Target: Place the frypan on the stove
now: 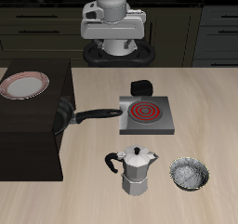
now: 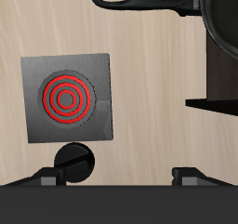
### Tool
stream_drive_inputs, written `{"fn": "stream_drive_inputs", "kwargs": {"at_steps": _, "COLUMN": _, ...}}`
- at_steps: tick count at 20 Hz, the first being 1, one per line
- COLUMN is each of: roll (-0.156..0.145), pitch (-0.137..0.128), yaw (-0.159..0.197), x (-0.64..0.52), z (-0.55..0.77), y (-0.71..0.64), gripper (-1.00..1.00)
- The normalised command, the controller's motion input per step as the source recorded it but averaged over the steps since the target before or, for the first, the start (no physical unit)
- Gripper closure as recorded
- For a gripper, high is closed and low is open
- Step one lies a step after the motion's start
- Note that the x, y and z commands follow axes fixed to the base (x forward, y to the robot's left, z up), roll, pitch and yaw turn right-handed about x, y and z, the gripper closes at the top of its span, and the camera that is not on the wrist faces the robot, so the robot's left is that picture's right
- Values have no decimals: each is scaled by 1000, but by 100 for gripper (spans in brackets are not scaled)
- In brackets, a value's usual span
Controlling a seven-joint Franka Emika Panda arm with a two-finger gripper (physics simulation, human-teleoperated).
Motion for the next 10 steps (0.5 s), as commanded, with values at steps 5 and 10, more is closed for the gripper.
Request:
{"fn": "stream_drive_inputs", "kwargs": {"at_steps": 5, "roll": -5, "pitch": -9, "yaw": -14, "x": 42, "z": 24, "y": -25, "gripper": -100}}
{"fn": "stream_drive_inputs", "kwargs": {"at_steps": 10, "roll": -13, "pitch": -10, "yaw": -50, "x": 105, "z": 94, "y": -102, "gripper": -100}}
